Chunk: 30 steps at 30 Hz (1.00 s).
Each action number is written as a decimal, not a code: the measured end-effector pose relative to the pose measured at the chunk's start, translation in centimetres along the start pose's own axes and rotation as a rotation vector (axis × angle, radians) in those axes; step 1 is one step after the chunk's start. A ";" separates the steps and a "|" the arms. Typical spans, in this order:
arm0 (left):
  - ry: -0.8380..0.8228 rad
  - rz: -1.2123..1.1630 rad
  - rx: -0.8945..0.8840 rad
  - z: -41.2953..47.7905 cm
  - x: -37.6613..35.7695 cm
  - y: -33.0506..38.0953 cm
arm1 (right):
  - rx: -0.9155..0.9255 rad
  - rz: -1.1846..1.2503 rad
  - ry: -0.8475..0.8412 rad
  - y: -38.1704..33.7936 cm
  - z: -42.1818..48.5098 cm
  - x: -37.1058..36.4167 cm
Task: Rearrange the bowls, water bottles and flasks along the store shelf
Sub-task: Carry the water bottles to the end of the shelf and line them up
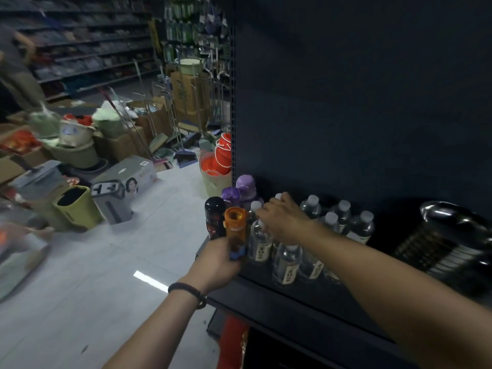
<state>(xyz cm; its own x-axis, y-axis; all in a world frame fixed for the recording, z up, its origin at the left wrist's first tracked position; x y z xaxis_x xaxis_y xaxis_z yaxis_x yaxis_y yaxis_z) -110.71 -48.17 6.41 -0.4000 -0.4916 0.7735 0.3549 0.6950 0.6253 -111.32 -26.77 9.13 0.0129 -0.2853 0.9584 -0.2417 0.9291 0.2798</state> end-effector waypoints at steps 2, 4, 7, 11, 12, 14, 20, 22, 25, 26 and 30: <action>0.021 -0.047 -0.030 -0.3 0.3 0.2 | -0.013 0.034 0.046 0.1 -0.9 1.4; 0.040 -0.114 -0.068 -0.6 0.7 0.6 | -0.052 0.101 0.097 0.4 -2.0 3.4; 0.079 -0.200 -0.140 -0.9 1.1 1.6 | -0.103 0.303 0.094 1.1 -3.9 6.9; 0.028 -0.315 -0.204 -0.9 1.4 3.5 | -0.113 0.604 0.126 2.3 -7.5 11.3; 0.011 -0.333 -0.227 -1.0 1.4 4.2 | -0.116 0.634 0.143 2.5 -8.6 12.2; -0.035 -0.364 -0.289 -1.6 1.0 6.2 | -0.135 0.662 0.159 3.0 -10.9 13.5; -0.141 -0.467 -0.373 -4.3 -2.4 13.9 | -0.261 0.714 0.170 5.6 -20.2 15.3; -0.191 -0.489 -0.371 -5.4 -4.6 16.9 | -0.326 0.739 0.167 6.9 -24.4 14.9; -0.274 -0.500 -0.396 -8.1 -8.8 22.4 | -0.438 0.807 0.184 9.0 -32.0 14.0; -0.294 -0.495 -0.403 -9.2 -10.4 24.3 | -0.480 0.826 0.190 9.8 -34.8 13.5; -0.384 -0.474 -0.435 -14.2 -17.6 32.5 | -0.616 0.924 0.230 12.8 -47.8 11.4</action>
<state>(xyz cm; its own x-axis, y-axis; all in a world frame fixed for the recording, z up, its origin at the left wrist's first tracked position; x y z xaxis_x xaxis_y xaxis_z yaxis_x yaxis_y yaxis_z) -80.11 -24.37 14.62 -0.8316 -0.4138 0.3704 0.3417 0.1446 0.9286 -67.90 -6.91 26.38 0.2711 0.5608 0.7823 0.2667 0.7372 -0.6208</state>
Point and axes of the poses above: each hand's wrist, its own z-axis towards the middle knuckle, its own x-axis out of the back of the hand, y = z × x, the point moved 2 cm from there along z, towards the middle knuckle, and after that the axes turned 3 degrees about x, right-handed, at the moved point
